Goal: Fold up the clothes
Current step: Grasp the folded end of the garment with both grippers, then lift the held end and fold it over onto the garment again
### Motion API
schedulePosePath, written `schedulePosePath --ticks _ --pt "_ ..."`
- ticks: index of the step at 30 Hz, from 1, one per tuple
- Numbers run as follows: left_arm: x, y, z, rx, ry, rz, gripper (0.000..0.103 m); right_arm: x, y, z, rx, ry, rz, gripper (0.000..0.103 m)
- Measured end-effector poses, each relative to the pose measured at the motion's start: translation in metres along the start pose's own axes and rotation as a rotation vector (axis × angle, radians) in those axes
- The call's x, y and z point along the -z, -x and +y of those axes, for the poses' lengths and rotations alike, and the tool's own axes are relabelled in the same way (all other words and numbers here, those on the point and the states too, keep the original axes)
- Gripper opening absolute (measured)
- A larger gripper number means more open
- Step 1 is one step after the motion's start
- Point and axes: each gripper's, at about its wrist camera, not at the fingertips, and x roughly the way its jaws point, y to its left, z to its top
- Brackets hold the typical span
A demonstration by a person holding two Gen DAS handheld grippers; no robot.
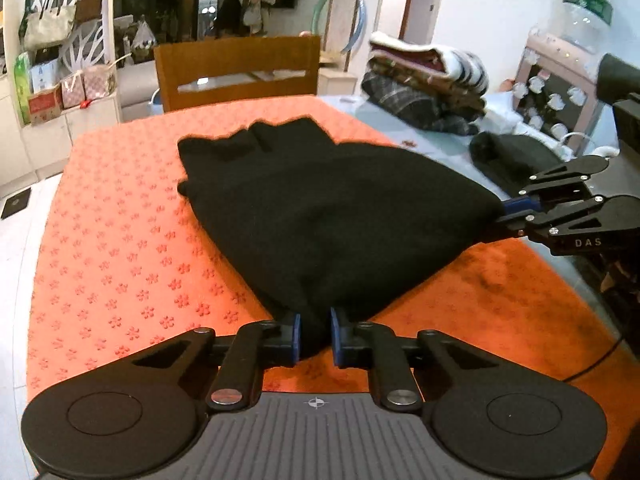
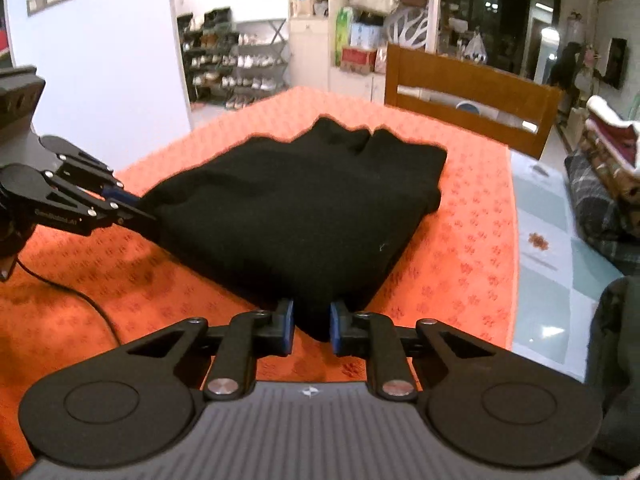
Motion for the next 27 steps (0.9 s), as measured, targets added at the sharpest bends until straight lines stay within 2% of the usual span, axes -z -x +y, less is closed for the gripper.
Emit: schedulePosePath --ticks 6,14,20,27 --pt "0.007 0.053 -0.022 0.05 -0.006 -0.018 0.017 -0.001 0.058 0.018 -0.039 -0.01 -0.002 0.02" --pt "0.031 0.118 -0.055 0.114 -0.011 0.018 0.017 0.021 0.126 0.056 -0.117 -0.031 0.08 0.02" --pt "0.018 0.121 -0.052 0.101 0.011 -0.006 0.016 0.012 0.135 0.06 -0.104 -0.031 0.069 0.02" --pt "-0.025 0.099 -0.028 0.072 0.099 -0.055 0.016 -0.026 0.131 0.026 -0.106 -0.104 -0.007 0.022"
